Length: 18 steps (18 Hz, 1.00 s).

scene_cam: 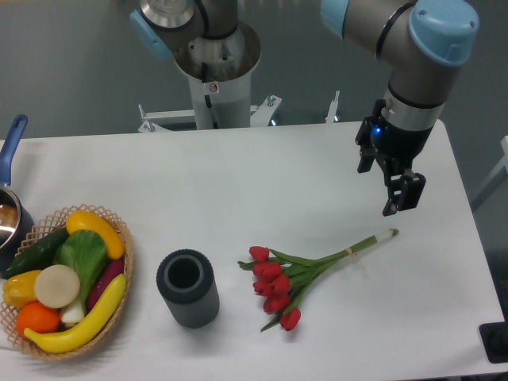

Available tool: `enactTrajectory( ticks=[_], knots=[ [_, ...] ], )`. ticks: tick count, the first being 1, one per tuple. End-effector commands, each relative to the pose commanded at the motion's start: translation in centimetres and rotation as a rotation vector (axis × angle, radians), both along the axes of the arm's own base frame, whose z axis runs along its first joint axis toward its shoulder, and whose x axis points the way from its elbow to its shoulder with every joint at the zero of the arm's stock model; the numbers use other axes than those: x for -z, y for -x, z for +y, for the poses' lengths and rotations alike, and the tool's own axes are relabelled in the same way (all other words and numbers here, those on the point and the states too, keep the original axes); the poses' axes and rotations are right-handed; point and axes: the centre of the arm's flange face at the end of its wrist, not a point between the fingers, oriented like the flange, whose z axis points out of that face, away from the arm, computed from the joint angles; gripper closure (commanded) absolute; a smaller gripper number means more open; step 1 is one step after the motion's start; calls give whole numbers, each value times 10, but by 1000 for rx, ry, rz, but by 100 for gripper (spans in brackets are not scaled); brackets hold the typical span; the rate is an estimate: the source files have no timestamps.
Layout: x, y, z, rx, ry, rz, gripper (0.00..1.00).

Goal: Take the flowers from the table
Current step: 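Move the open gripper toward the stems of the red tulip bunch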

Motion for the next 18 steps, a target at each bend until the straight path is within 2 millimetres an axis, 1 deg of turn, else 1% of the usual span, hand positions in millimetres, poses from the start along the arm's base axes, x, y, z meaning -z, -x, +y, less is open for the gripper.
enactTrajectory(
  ticks=[3, 7, 8, 12, 15, 17, 18],
  knots=[
    [1, 0, 0, 0, 1, -1, 0],
    [14, -8, 0, -5, 0, -25, 0],
    [12, -12, 0, -18, -21, -20, 0],
    [33, -21, -2, -71, -70, 15, 0],
    [38, -22, -1, -143, -85, -10, 0],
    [41, -23, 1, -190, -84, -28, 0],
    [44, -27, 5, -193, -81, -34, 0]
  ],
)
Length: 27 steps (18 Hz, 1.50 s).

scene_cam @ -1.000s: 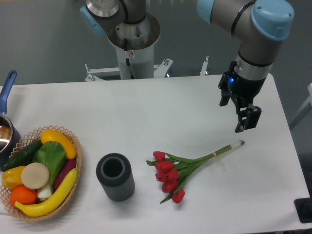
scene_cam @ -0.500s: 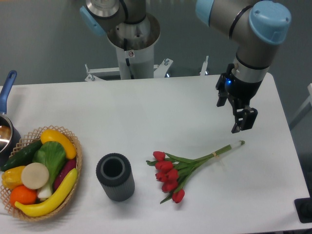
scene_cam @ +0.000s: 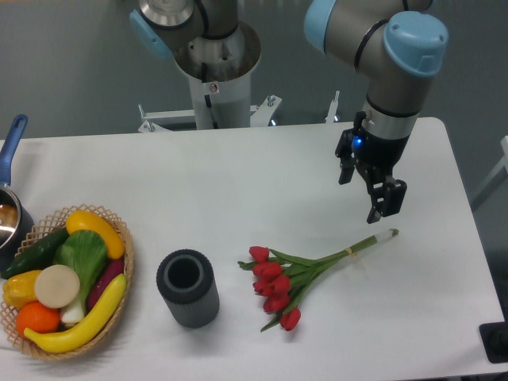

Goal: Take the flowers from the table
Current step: 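Move the open gripper toward the stems of the red tulip bunch, then lower the gripper around the tulip stems and close it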

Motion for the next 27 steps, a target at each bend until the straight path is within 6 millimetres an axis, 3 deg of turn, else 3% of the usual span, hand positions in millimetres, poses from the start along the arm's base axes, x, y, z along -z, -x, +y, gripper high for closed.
enactTrajectory(
  ticks=[5, 9, 13, 19, 22, 27],
  knots=[
    [22, -7, 5, -71, 8, -38, 0],
    [59, -9, 20, -66, 5, -31, 0],
    [84, -4, 33, -97, 16, -60, 0],
    [124, 4, 38, -101, 51, -115, 0],
    [146, -4, 52, -99, 68, -142, 0],
    [161, 4, 56, -99, 76, -150, 0]
  ],
)
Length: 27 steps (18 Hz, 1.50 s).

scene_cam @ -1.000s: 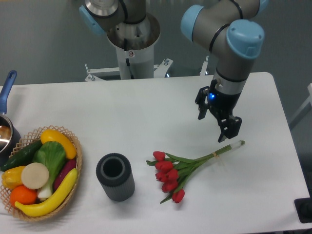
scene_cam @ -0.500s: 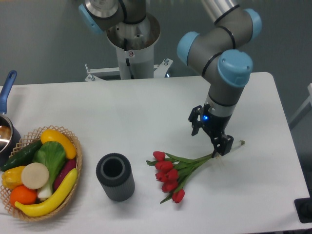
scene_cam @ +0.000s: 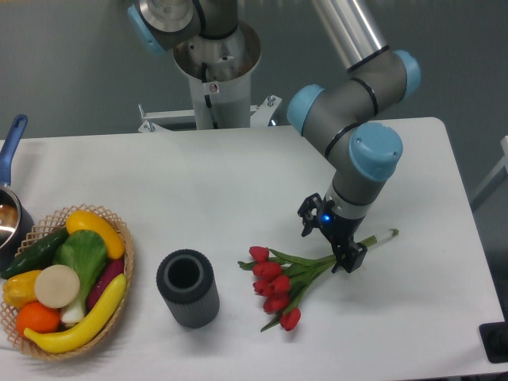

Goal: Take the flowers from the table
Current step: 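Lower the gripper around the tulip stems and close it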

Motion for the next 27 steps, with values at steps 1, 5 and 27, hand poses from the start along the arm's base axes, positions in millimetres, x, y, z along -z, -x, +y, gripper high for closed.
enactTrajectory(
  ticks=[1, 5, 27],
  knots=[
    [3, 1, 0, 1, 13, 4, 0],
    [13, 5, 0, -13, 54, 18, 0],
    [32, 3, 8, -45, 46, 33, 53]
  ],
)
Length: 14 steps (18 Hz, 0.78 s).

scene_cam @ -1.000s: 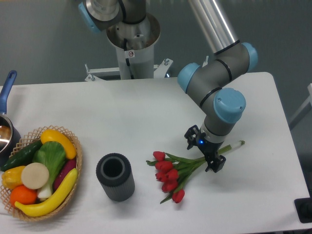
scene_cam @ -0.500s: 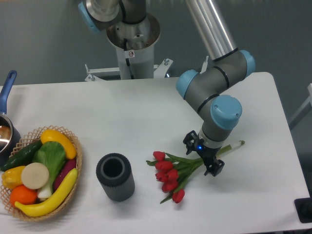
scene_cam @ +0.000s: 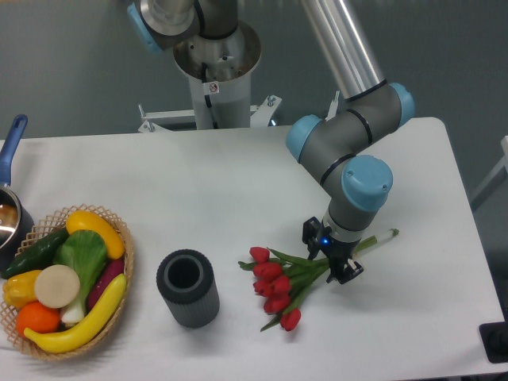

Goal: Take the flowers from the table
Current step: 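Lower the gripper around the tulip stems and close it, then lift the gripped tulip bunch up off the table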

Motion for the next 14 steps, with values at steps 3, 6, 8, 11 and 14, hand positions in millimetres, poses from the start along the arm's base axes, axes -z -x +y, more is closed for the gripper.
enactTrajectory(
  ticks=[3, 6, 8, 11, 14],
  knots=[
    [-1, 0, 0, -2, 1, 2, 63],
    [-1, -1, -1, -2, 2, -1, 68],
    [-2, -1, -1, -2, 1, 1, 72],
    [-6, 1, 0, -2, -4, 6, 76],
    [-22, 4, 0, -4, -18, 28, 77]
  ],
)
